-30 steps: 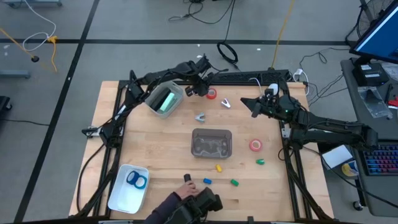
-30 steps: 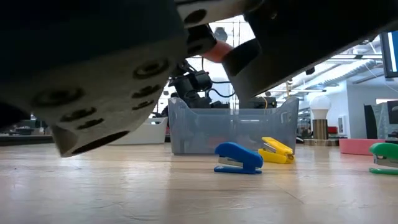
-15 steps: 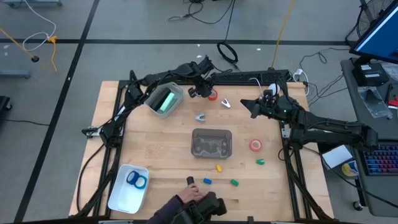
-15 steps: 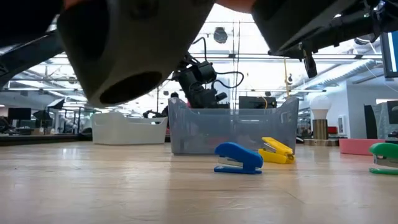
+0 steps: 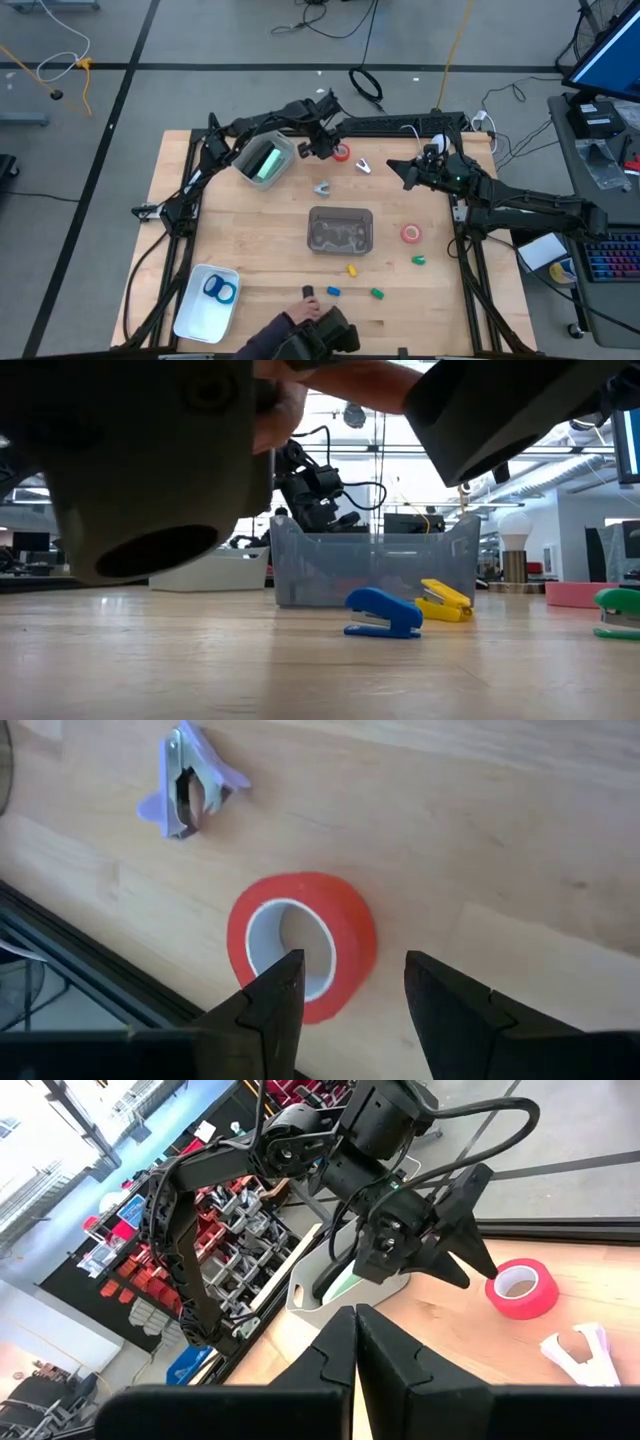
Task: Pick and place Stapler, Stapler remover, tape
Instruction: Put the orange tape into the white bin
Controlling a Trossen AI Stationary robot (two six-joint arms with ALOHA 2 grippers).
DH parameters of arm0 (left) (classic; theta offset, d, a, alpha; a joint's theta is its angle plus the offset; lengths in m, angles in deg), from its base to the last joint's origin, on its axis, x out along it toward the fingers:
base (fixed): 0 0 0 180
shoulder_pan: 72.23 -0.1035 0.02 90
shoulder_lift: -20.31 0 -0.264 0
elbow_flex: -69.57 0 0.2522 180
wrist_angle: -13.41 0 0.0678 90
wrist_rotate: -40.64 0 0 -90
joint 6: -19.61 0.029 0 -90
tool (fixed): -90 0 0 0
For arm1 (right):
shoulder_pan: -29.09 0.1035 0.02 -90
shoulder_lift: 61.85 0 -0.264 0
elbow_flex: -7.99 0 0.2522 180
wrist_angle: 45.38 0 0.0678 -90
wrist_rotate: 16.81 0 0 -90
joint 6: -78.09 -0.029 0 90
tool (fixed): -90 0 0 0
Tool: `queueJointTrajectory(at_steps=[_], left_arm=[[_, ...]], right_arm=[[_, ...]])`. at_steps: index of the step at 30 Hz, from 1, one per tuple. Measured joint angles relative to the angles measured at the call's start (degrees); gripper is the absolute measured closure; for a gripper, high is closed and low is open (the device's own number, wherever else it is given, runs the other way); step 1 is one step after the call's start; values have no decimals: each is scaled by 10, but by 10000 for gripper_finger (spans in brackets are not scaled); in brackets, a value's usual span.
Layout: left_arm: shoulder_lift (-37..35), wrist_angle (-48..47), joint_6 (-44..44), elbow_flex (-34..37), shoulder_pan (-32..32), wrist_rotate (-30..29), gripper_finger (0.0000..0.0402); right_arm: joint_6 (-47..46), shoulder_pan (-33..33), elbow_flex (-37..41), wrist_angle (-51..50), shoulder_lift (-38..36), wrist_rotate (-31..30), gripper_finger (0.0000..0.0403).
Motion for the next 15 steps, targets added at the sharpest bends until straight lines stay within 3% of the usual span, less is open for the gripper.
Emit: queueJointTrajectory(at_steps=[9, 15], left_arm=[[7, 3, 43, 0, -3, -49, 227], [7, -1, 63, 0, -11, -34, 227]], right_arm=[[-17, 0, 0, 4, 0, 0, 399], [-17, 0, 0, 4, 0, 0, 399]])
